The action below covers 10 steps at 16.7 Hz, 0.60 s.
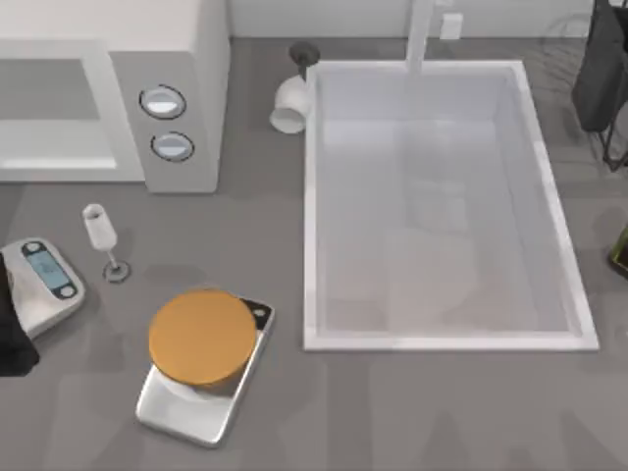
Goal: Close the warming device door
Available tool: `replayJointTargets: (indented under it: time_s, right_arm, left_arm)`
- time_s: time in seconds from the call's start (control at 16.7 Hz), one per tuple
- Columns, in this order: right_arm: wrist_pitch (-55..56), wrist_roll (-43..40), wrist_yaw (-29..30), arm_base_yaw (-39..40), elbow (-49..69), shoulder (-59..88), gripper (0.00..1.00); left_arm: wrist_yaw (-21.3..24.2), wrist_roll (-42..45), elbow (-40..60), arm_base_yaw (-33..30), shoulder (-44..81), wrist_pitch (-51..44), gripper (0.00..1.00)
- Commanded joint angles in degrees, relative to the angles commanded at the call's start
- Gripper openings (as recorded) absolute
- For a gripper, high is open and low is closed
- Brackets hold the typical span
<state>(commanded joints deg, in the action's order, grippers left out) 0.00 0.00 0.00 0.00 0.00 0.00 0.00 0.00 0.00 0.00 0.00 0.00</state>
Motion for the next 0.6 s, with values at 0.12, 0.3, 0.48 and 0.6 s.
replayJointTargets:
  time_s: [0.12, 0.3, 0.48, 0.6]
  right_arm:
    - [0.0, 0.0, 0.0, 0.0, 0.0, 0.0, 1.0]
    - [0.0, 0.0, 0.0, 0.0, 0.0, 0.0, 1.0]
    - [0.0, 0.0, 0.0, 0.0, 0.0, 0.0, 1.0]
    - [0.0, 0.0, 0.0, 0.0, 0.0, 0.0, 1.0]
  left_arm:
    - [0.0, 0.0, 0.0, 0.0, 0.0, 0.0, 0.92]
    - [0.0, 0.0, 0.0, 0.0, 0.0, 0.0, 0.7]
    - [0.0, 0.0, 0.0, 0.0, 0.0, 0.0, 0.47]
    - [0.0, 0.0, 0.0, 0.0, 0.0, 0.0, 0.32]
